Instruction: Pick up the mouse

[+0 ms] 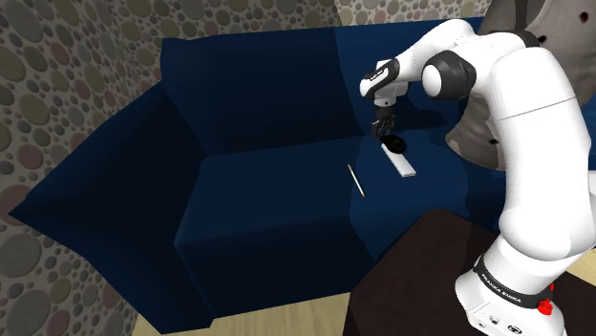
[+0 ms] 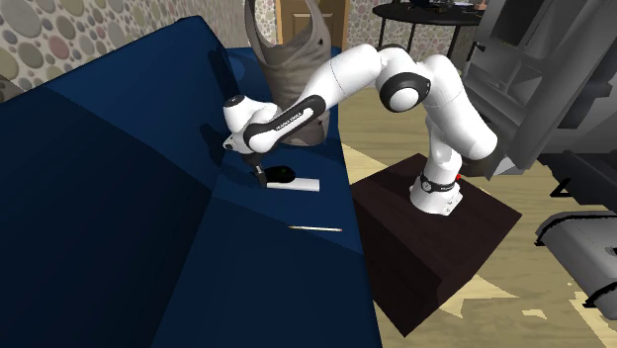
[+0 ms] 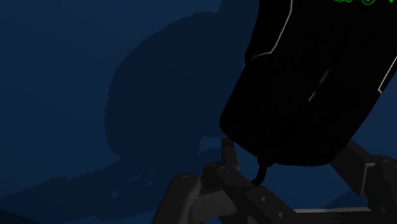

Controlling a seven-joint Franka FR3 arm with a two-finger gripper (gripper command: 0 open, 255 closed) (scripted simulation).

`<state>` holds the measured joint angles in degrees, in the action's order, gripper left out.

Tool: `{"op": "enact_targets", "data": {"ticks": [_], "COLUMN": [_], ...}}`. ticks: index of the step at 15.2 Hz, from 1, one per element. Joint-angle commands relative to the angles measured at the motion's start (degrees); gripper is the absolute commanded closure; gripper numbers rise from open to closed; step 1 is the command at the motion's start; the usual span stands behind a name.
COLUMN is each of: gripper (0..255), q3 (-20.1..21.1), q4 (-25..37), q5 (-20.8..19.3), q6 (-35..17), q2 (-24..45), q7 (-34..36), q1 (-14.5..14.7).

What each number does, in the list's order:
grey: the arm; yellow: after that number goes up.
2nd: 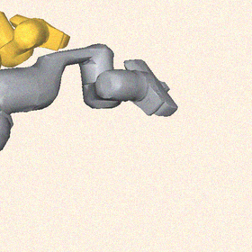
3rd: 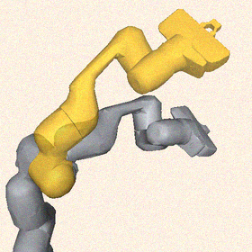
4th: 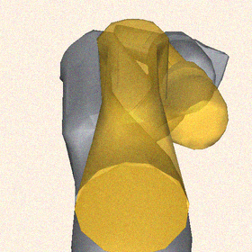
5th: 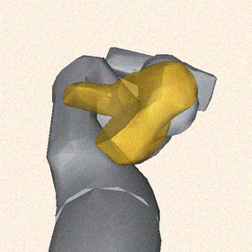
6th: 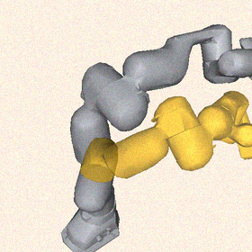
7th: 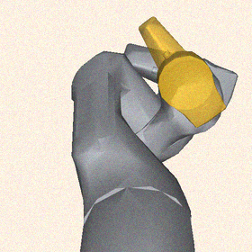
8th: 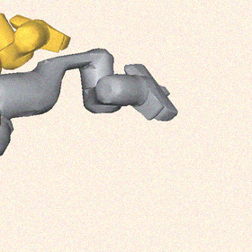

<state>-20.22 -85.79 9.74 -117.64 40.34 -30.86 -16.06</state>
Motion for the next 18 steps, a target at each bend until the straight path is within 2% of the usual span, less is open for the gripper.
{"op": "enact_targets", "data": {"ticks": [1,7,18], "gripper": [255,255,255], "q3": [0.0,0.02,-0.89], "q4": [-0.01,0.16,2.44], "q5": [0.0,0.03,-1.21], "q6": [-0.04,0.01,6.14], "q2": [0.0,0.14,-3.85], "q7": [-0.01,-0.03,0.31], "q1": [0.0,-0.06,0.38]}}
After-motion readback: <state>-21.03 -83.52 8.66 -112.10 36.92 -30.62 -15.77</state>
